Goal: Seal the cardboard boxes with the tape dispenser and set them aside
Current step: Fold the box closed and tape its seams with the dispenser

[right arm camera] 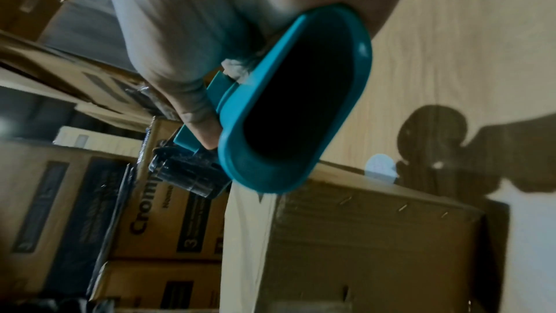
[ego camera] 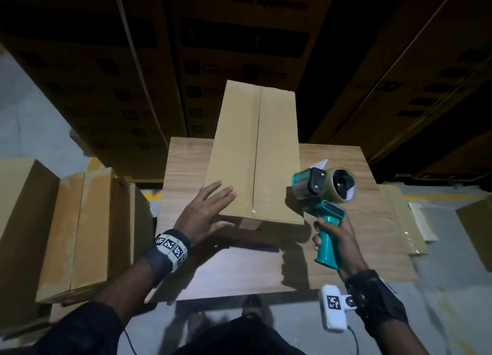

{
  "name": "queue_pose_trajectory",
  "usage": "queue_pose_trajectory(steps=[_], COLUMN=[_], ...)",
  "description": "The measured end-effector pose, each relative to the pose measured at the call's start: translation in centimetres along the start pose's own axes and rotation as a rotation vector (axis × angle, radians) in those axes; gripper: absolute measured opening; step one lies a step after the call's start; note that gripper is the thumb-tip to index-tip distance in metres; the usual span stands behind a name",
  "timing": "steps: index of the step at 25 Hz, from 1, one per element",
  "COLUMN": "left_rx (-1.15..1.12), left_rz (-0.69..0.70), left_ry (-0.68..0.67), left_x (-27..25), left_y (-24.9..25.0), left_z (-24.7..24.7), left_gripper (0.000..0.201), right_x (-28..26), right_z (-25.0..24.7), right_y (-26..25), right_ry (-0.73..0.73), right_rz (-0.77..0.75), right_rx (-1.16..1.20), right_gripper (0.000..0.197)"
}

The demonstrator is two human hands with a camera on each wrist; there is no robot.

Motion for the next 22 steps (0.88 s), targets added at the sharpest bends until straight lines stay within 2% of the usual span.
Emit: queue_pose_trajectory(steps=[2,4,7,9,11,14,16,19,22], left_rx=[-0.024,-0.142,-0.653,-1.115,-1.394,-1.501,-1.536,-1.641,-1.804], left_rz=[-0.004,-0.084,-0.367,-0.615,-0.767,-0.839,-0.912,-1.049,-1.189], left_ry=[-0.073,-0.008,0.251,0.249,0.187,0.200,0.229,0.199,0.248], left_x=[1.3,2.1,2.2,2.2,2.1,1.9,1.7,0.6,-0.4], left_y=[0.2,1.1,2.9,4.6,6.2,7.2,7.5,7.5,7.4], left_z=[-0.2,-1.8,-5.6,-6.2,-6.3,-7.0,-6.6,-5.0,-3.5], left_gripper=[0.081,0.084,0.064,0.063,0.074,0.088,0.091,0.086,0.065], right_x=[-0.2,-0.5,-1.6,-2.5,-3.1,-3.9,-4.3,-4.0,-3.8], right_z=[1.2,2.2,3.6,4.5,5.3,6.4,7.0,7.2,7.3], right_y=[-1.3,-2.4,-4.0,-4.8,-5.3,-5.6,-5.4,-4.8,-4.5], right_ry=[-0.061,-0.111,-0.133,-0.128,-0.132,-0.101,-0.074,-0.083,-0.094], right_rz=[-0.037,-0.091,-0.250,-0.405,-0.559,-0.786,-0.880,-0.895,-0.907], right_rx=[-0.050,-0.149,-0.375,-0.538,-0.685,-0.900,-0.968,-0.947,-0.939], right_gripper=[0.044,0.042,0.040,0.038,0.039,0.039,0.042,0.045,0.043])
Point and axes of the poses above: each hand's wrist, its own x-axis towards the middle knuckle, its own z-axis out of the palm, y = z × x, the point moved 7 cm from there along x, towards the middle knuckle, and after that the axes turned 10 degrees about z, right-handed, at the moved point
